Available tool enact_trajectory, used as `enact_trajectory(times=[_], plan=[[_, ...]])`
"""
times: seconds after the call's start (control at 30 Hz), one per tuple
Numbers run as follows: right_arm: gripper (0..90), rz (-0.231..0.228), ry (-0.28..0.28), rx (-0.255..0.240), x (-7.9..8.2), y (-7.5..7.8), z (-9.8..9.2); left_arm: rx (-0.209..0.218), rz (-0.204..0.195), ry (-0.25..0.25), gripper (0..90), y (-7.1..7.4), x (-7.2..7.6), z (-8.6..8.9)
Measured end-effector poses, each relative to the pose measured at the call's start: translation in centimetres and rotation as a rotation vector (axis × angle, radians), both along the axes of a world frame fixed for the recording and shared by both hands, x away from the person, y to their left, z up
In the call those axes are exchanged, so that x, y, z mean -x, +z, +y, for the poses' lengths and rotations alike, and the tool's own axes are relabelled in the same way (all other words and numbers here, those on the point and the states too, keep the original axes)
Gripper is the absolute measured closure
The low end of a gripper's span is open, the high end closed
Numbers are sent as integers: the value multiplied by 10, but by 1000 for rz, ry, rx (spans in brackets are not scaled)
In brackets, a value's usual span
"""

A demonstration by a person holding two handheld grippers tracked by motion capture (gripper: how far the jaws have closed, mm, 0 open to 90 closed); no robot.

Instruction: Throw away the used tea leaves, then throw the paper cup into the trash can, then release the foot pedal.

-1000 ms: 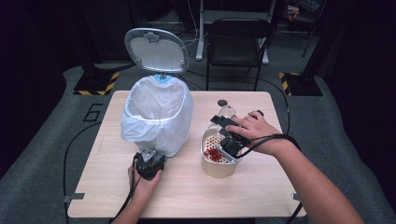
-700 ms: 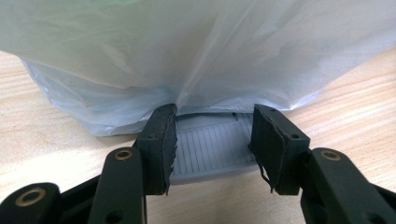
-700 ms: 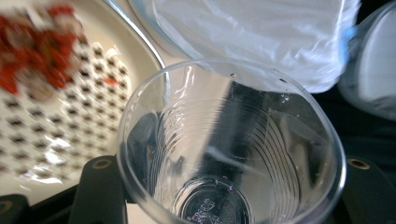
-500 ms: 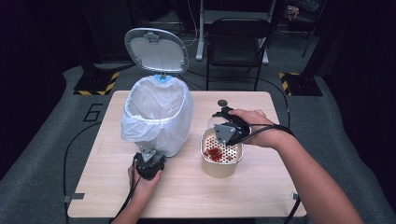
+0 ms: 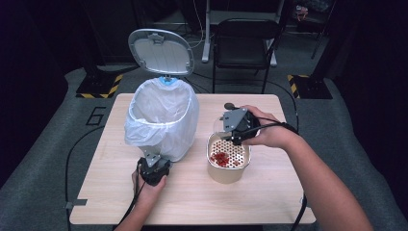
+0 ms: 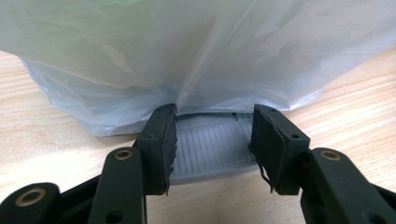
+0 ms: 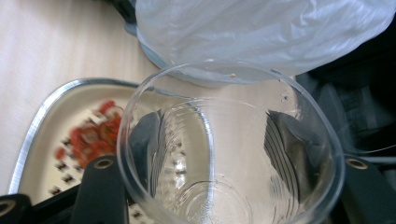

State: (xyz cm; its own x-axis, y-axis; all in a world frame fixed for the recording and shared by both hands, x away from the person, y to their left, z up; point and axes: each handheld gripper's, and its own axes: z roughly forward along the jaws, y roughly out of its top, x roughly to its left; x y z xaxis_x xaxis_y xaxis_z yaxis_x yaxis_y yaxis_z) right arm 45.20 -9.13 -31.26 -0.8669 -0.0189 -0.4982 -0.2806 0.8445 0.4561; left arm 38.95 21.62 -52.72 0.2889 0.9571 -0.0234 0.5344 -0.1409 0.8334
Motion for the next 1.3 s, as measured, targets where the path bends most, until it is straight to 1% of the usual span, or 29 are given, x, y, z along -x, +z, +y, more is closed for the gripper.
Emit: enact_trajectory(times=[0.07, 0.13, 0.2, 0.27, 0.3, 0.33, 0.37, 0.43, 0.53, 0.57, 0.6, 0.63, 0.7, 0.73, 0.8, 0.87, 0.9, 1.0, 1.07, 1.17, 1.2, 1.23, 1.3], plan=[[386, 64, -40, -33, -3, 2, -1, 0, 1, -1, 505, 0, 0, 0], [386, 133, -65, -66, -8, 5, -3, -1, 1, -1, 505, 0, 0, 0], [386, 198, -98, -109, -12, 9, -5, 0, 0, -1, 505, 0, 0, 0], [386, 245, -135, -146, -14, 12, -6, 4, -2, 2, 505, 0, 0, 0], [386, 274, -142, -168, -15, 13, -7, 5, -2, 2, 505, 0, 0, 0], [386, 290, -151, -190, -16, 15, -7, 6, 3, 0, 505, 0, 0, 0], [386, 300, -163, -205, -17, 16, -7, 0, 1, -1, 505, 0, 0, 0], [387, 335, -189, -230, -18, 19, -6, 2, -1, 1, 505, 0, 0, 0], [387, 363, -202, -270, -21, 25, -5, 6, -4, 3, 505, 0, 0, 0], [386, 362, -206, -286, -21, 27, -3, -12, 4, -5, 505, 0, 0, 1], [387, 369, -210, -301, -21, 30, -3, -2, 0, -3, 505, 0, 0, 0], [387, 379, -220, -320, -22, 32, -2, -21, 15, -15, 505, 1, 0, 2], [387, 376, -238, -341, -24, 37, 0, -3, 8, -4, 505, 1, 0, 1], [386, 374, -239, -345, -25, 40, 1, -7, 7, -3, 505, 1, 0, 1], [386, 369, -265, -354, -27, 45, 4, -9, 3, -1, 504, 0, 0, 1], [384, 364, -275, -371, -28, 49, 6, -11, -3, 1, 505, 0, 0, 1], [384, 364, -281, -381, -29, 52, 8, -42, -8, -7, 505, 1, -1, 2], [382, 378, -280, -406, -30, 58, 12, -35, -9, -4, 505, 1, 0, 2], [381, 370, -280, -414, -31, 64, 17, -36, -6, -6, 505, 1, 0, 2], [382, 392, -275, -426, -33, 71, 25, -40, -4, -9, 505, 1, 0, 3], [382, 402, -282, -426, -33, 74, 28, -39, -7, -7, 505, 1, 0, 2], [383, 404, -273, -424, -35, 76, 30, -40, 5, -12, 505, 2, 0, 3], [383, 415, -278, -432, -37, 81, 35, -38, 4, -10, 505, 2, 0, 3]])
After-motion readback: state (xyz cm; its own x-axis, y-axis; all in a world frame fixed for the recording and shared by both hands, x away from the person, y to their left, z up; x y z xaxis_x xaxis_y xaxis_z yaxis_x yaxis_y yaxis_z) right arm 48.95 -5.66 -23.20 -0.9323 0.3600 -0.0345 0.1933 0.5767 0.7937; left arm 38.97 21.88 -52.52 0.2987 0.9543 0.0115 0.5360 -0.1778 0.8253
